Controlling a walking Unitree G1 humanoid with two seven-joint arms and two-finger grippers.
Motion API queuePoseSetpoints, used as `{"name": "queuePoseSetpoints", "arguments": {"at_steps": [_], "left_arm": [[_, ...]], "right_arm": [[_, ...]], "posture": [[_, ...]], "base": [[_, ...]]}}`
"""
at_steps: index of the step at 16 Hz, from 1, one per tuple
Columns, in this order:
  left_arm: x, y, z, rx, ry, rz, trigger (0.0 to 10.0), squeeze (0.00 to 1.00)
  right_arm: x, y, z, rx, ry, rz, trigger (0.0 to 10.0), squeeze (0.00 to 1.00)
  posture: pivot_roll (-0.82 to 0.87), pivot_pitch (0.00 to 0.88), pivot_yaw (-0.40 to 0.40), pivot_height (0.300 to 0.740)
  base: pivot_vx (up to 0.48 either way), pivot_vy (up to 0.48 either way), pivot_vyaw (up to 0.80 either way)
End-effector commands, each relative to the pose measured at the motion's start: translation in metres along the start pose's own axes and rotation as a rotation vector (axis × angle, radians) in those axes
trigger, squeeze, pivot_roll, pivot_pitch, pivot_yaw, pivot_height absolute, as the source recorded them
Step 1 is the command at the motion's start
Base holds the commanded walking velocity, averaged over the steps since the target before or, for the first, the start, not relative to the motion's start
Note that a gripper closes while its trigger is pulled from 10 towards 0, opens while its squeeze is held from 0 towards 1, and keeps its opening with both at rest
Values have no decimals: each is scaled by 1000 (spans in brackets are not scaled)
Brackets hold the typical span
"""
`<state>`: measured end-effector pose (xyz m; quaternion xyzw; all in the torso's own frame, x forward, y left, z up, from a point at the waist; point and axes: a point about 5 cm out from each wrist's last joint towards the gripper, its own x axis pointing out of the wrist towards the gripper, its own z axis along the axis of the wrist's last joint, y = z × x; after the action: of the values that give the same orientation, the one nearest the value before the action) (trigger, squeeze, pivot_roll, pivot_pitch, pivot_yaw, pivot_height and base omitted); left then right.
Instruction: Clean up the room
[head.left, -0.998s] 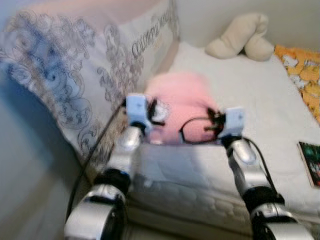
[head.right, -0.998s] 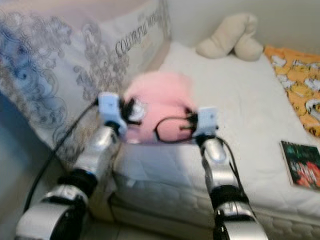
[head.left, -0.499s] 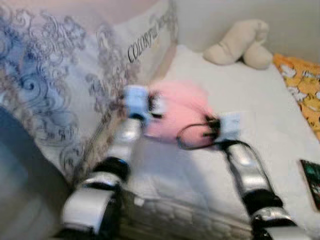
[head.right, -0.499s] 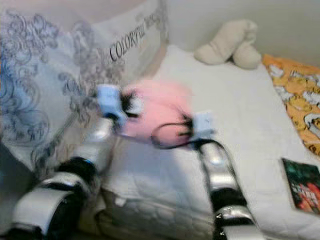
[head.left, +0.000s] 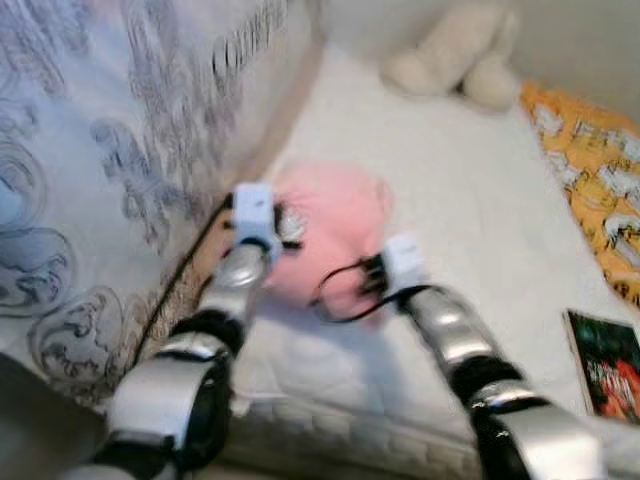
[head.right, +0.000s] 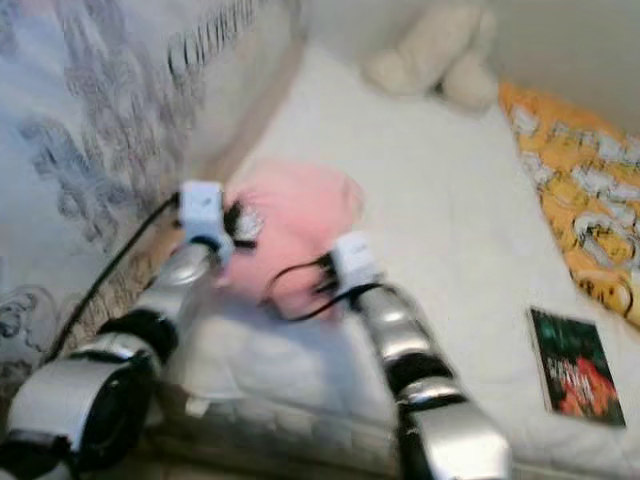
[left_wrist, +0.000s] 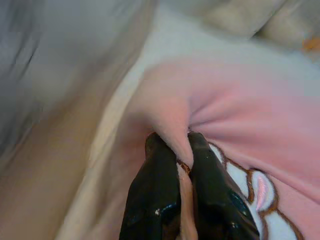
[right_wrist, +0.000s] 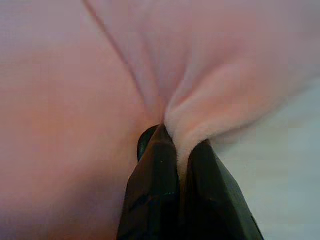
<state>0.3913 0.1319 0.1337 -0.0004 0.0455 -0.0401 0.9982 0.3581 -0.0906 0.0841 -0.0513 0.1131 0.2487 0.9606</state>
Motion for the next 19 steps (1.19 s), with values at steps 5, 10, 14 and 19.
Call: {"name": "queuePoseSetpoints", "arguments": {"at_steps": [5, 10, 14, 19], "left_arm": [[9, 9, 48, -10, -182, 83, 10000, 0], [1, 39, 72, -111, -383, 263, 10000, 0], [-10, 19, -4, -34, -120, 231, 10000, 0], [-2, 43, 18, 188, -86, 196, 10000, 0]], "right_arm": [[8, -2, 28, -67, -71, 5, 10000, 0], [13, -11, 89, -151, -255, 55, 10000, 0], [3, -17, 27, -188, -15, 43, 10000, 0], [4, 9, -3, -76, 47, 45, 10000, 0]], "posture": [[86, 257, -198, 740], [122, 247, -191, 740], [129, 258, -204, 740], [114, 264, -189, 740]], "base": [[0, 0, 0], [0, 0, 0], [0, 0, 0], [0, 0, 0]]}}
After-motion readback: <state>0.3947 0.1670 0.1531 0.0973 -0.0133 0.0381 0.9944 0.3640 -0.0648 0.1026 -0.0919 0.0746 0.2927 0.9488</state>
